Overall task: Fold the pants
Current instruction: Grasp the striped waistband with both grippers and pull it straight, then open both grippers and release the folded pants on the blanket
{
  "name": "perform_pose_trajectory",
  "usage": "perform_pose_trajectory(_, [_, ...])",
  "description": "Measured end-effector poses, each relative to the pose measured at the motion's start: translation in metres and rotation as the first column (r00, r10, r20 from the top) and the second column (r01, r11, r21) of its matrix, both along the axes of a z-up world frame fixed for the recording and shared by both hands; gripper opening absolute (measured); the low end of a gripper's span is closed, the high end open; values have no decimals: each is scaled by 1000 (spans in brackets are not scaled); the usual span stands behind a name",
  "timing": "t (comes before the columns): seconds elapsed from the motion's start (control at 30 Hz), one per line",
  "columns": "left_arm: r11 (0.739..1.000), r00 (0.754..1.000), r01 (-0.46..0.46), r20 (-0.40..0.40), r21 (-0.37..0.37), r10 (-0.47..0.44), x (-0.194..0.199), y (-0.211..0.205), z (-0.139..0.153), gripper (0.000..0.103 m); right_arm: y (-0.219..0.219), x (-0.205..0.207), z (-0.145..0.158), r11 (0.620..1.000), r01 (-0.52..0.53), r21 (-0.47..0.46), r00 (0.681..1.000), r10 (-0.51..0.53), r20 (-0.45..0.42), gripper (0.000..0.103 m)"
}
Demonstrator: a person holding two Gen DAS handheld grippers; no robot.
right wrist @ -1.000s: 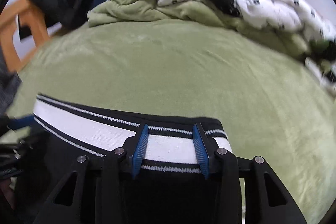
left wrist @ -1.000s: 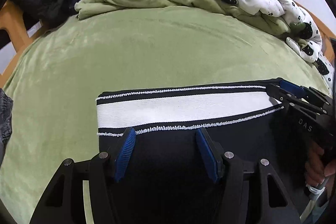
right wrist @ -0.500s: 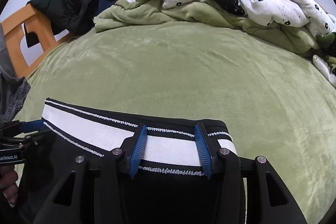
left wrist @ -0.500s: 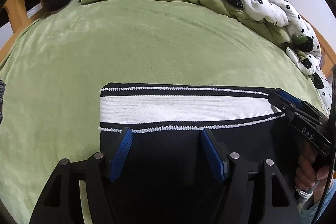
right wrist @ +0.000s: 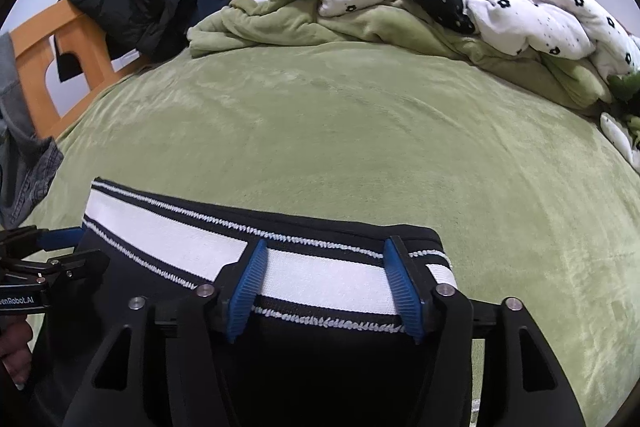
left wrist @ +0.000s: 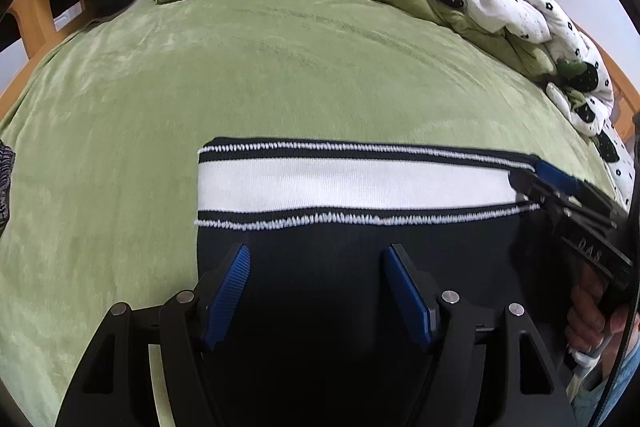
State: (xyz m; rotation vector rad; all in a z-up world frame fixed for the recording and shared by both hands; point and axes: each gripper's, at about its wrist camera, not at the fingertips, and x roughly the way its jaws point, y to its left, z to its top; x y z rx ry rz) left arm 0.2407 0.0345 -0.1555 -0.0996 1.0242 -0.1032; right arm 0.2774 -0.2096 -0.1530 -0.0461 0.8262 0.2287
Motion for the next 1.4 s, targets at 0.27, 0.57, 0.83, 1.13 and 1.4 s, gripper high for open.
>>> perform_pose_trajectory(0.27, [999,999,41,-28,18,-41,-14,3,0,69,0,-10,4,998,-6,-60,1000,7,1,63])
perform_pose_trajectory(0.57, [994,996,79,-49,71,-75,-34,1,4,69,-9,-38,10,992,-25,-127,1000,26,3,63])
perform_pose_trajectory(0.83, [987,993,109,-54,118,-103,-65,-10,3,69,-24,-61,14,991,-23,-130,1000,21,-14,63])
perform_pose_trajectory(1.13, [995,996,65,-58,71,-61,-98,-11,8,67,-39,-88,32,999,47,20,999,-46,-24,63])
perform_pose_trajectory(1.4, [986,997,72,10,151,-74,-127,-32,4,67,-31,-113,20,1000,21,14,999,-20,-46,63])
